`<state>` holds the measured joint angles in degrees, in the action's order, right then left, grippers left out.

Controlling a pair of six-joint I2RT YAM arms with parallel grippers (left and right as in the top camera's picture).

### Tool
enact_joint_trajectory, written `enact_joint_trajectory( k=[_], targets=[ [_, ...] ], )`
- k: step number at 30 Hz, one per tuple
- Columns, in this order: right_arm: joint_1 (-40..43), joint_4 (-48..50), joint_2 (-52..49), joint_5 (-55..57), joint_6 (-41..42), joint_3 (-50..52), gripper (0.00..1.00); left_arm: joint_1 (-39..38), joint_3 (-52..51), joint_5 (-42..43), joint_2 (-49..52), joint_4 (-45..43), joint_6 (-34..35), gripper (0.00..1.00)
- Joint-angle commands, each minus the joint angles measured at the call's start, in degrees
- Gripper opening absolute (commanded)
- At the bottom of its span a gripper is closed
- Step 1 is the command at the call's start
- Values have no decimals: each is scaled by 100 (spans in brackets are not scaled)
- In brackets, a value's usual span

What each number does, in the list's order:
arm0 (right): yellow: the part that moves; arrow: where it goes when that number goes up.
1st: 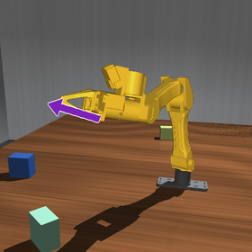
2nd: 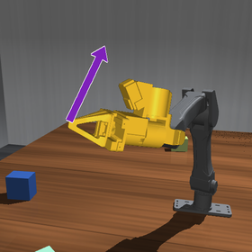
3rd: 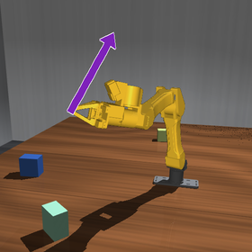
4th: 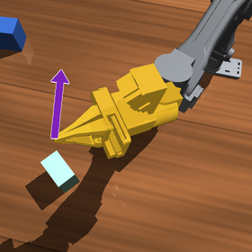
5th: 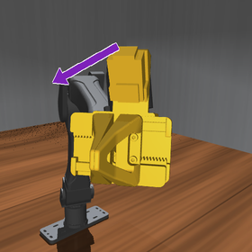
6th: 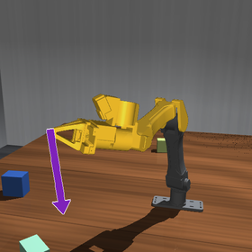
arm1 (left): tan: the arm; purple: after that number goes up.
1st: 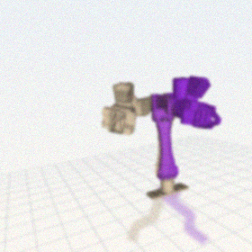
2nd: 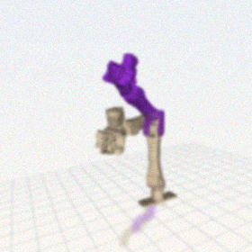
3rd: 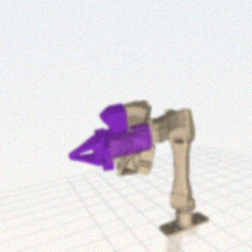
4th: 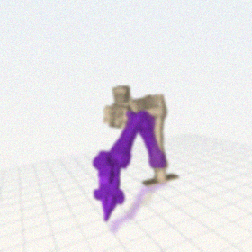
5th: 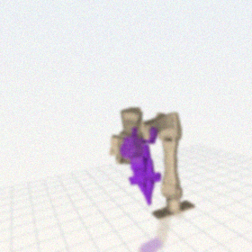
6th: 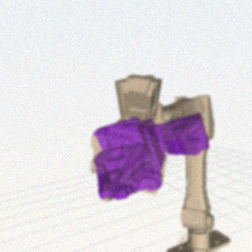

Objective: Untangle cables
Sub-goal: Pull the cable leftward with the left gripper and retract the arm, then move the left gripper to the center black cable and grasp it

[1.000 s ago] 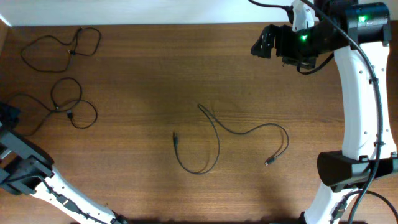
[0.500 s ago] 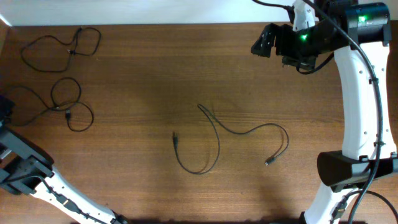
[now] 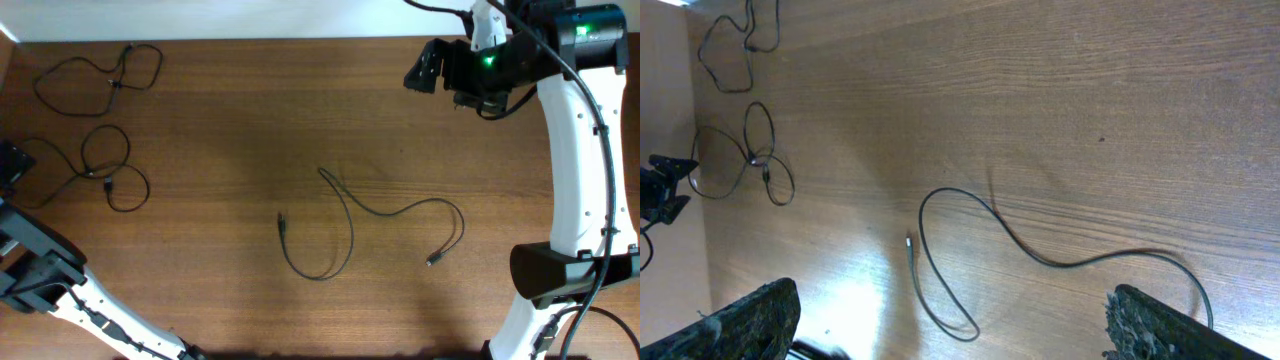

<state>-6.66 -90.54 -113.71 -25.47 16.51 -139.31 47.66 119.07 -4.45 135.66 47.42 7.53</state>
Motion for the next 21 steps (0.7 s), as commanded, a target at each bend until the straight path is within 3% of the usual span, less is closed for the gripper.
enact_joint_trajectory(
  k=[1, 3, 6, 9, 12, 14, 17, 21],
  targets=[
    [-46, -13, -24, 55, 24, 28, 98, 0, 144, 133, -531, 129, 74, 99],
    [-46, -11, -24, 72, 22, 28, 98, -4, 144, 262, -997, 136, 136, 99],
    [-46, -11, -24, 81, 22, 28, 98, -4, 144, 809, -1725, 275, 852, 99],
    [-48, -11, -24, 330, 24, 37, 98, -4, 142, 3018, -2243, 767, 1217, 99],
    [-48, -11, -24, 343, 24, 195, 98, -234, 142, 5014, -2415, 2098, 1025, 99],
    [-48, -28, -24, 345, 24, 422, 98, -664, 85, 5136, -2402, 2892, 348, 99],
    [-46, -24, -24, 348, 24, 782, 98, -1427, -68, 5106, -2402, 3403, -621, 99],
    [-44, 15, -24, 352, 24, 1220, 98, -2627, -190, 4583, -2402, 3609, -717, 99]
  ],
)
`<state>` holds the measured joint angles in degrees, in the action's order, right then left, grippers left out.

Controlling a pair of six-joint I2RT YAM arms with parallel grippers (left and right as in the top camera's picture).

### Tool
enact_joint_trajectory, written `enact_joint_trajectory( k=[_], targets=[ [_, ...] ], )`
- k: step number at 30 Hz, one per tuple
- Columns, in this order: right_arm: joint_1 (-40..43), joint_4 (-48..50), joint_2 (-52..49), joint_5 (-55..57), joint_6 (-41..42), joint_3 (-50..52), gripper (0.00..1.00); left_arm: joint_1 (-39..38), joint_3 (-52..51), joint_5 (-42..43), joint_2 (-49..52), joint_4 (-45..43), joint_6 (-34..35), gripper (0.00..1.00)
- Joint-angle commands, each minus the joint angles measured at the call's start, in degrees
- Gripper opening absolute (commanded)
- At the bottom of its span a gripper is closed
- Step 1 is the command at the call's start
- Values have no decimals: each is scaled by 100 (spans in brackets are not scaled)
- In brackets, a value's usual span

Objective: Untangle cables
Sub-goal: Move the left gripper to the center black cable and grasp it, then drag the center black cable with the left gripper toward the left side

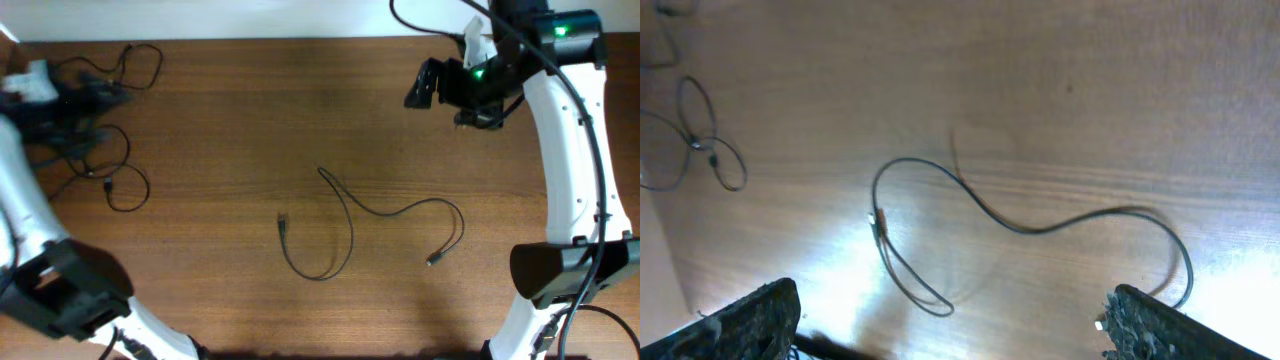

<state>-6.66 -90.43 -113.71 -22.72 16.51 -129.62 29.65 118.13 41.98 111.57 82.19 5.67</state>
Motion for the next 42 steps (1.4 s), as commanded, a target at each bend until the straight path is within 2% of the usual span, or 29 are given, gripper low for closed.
enact_joint_trajectory(
  k=[1, 4, 9, 14, 19, 24, 26, 29, 32, 37, 42],
  targets=[
    [-39, -4, -24, 76, 24, 293, 98, -1086, -109, -168, 7, 146, -529, 99],
    [-39, -17, -22, 74, 24, 297, 98, -2044, -221, -636, 7, 146, -490, 99],
    [68, -188, 44, 133, 20, 295, 98, -3515, -787, -2085, 28, 26, 369, 99],
    [767, -549, 533, 531, 20, 293, 98, -4498, -1797, -2144, 28, -608, 968, 99],
    [1703, -691, 1040, 535, 22, 293, 98, -5182, -2616, -1934, 28, -1257, 2020, 99],
    [1895, -691, 1196, 535, 22, 295, 98, -5628, -2723, -1912, 28, -1709, 2837, 100],
    [1823, -691, 1187, 542, 20, 306, 98, -5825, -2723, -1982, 28, -2033, 3067, 95],
    [1694, -691, 1187, 544, 17, 306, 98, -5908, -2723, -2557, 28, -2503, 3091, 93],
    [1556, -691, 1187, 542, -122, 308, 98, -5858, -2723, -3121, 57, -2651, 3589, 91],
    [1338, -688, 1187, 546, -173, 308, 98, -5584, -2723, -3132, 251, -2601, 3606, 93],
    [1335, -684, 1182, 544, -170, 308, 98, -5344, -2723, -2944, 494, -2625, 3327, 93]
  ],
)
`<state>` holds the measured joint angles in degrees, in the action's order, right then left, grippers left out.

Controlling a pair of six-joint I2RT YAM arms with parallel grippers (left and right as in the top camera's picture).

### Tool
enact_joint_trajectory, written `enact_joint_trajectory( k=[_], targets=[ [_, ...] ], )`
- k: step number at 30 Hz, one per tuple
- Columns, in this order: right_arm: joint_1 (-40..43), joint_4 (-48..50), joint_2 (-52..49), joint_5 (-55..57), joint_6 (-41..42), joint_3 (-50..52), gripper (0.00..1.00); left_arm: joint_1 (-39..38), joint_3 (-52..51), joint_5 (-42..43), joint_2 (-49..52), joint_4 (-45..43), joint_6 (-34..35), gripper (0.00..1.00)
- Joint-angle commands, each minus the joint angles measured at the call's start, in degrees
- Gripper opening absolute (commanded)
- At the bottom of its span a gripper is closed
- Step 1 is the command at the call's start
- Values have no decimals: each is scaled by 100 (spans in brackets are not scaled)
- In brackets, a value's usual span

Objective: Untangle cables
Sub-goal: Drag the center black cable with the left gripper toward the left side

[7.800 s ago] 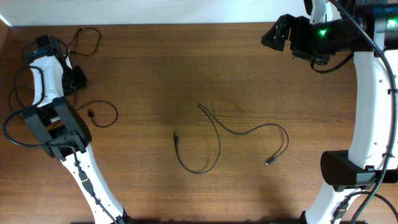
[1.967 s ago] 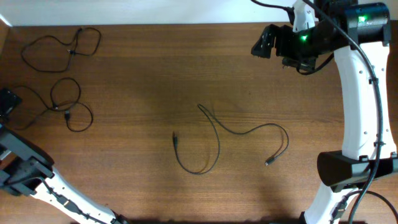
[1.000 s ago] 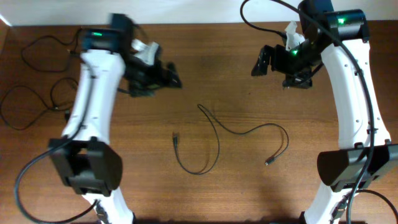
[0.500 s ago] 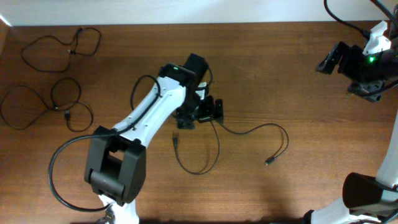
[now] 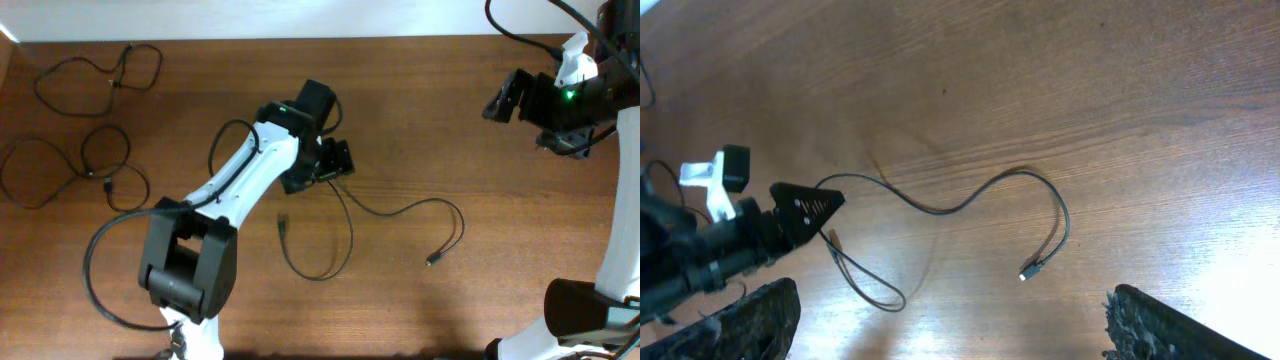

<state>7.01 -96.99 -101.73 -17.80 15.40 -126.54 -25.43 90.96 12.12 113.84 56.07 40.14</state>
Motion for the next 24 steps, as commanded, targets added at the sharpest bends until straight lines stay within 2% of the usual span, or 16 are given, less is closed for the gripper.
enact_joint_trajectory(
  k=[1, 4, 9, 10, 14, 19, 21, 24],
  targets=[
    [-31, -26, -15, 52, -59, 0, 98, 186, -7, 166, 345, -55, -170, 93],
    [-31, -26, -26, 52, -59, 0, 99, 186, -7, 525, 505, -160, -343, 93],
    [-31, -33, -26, 52, -59, 0, 98, 186, -7, 966, 649, -291, -660, 87],
    [-31, -33, -26, 52, -59, 0, 98, 188, -7, 960, 649, -343, -660, 84],
    [-31, -33, -26, 50, -59, 0, 98, 186, -7, 955, 717, -568, -658, 63],
    [-31, -33, -26, 50, -59, 0, 98, 188, -7, 710, 898, -636, -658, 57],
    [-31, -33, -26, 50, -59, 0, 98, 188, -4, 328, 898, -638, -658, 47],
    [-31, -33, -26, 52, -59, 0, 98, 199, -4, 243, 894, -636, -660, 32]
  ],
)
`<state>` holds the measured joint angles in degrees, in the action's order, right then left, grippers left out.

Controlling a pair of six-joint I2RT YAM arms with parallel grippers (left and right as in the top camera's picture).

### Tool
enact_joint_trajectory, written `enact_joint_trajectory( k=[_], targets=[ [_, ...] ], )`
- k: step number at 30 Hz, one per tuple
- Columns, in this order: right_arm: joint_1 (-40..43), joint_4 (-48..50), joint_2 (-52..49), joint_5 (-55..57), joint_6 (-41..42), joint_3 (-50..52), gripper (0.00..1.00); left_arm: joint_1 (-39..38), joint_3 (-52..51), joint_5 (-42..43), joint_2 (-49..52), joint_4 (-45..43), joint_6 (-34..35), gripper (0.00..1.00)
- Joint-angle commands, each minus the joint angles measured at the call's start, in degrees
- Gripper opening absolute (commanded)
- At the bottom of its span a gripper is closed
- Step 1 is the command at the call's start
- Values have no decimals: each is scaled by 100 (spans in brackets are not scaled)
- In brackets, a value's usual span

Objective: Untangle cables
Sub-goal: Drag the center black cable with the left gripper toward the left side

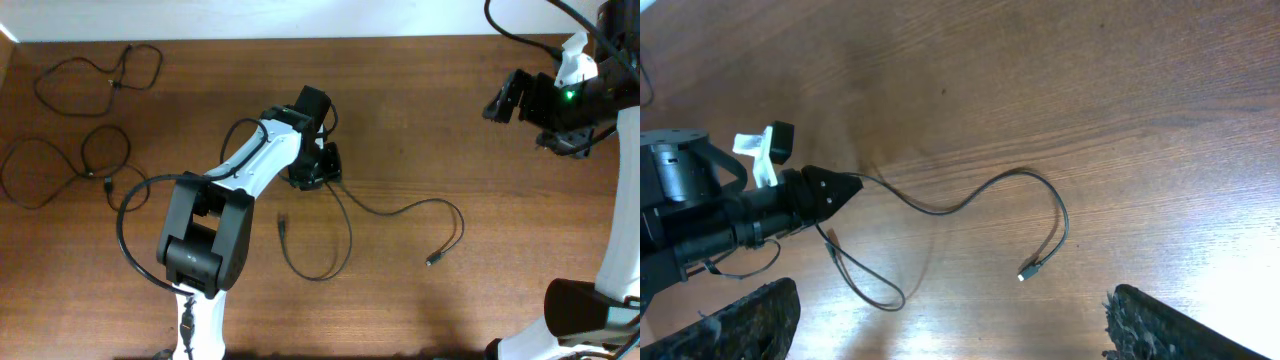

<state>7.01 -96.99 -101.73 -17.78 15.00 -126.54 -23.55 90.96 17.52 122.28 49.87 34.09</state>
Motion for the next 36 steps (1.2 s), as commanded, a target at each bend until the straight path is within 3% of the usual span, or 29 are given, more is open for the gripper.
enact_joint_trajectory(
  k=[1, 3, 4, 8, 14, 24, 36],
  targets=[
    [-31, -33, -26, 48, -20, 0, 98, 13, 2, -295, 48, -15, -55, 26],
    [-31, -33, -26, 48, -20, 0, 98, 15, 87, -210, 48, 35, -181, 4],
    [-31, -33, -26, 50, -20, 0, 98, 15, 177, -96, 44, 74, -393, 0],
    [-31, -33, -26, 48, -20, 0, 98, 13, 715, 356, -120, 463, -1276, 0],
    [-31, -33, -26, 50, -20, 0, 98, -2, 1687, 389, -796, 1189, -1786, 0],
    [-31, -15, -33, 50, -20, 2, 98, 11, 1912, -1281, -2712, 1252, -1790, 0],
    [-31, -20, -214, 50, -22, 2, 98, 15, 1915, -1333, -3807, 1084, -1679, 0]
  ],
)
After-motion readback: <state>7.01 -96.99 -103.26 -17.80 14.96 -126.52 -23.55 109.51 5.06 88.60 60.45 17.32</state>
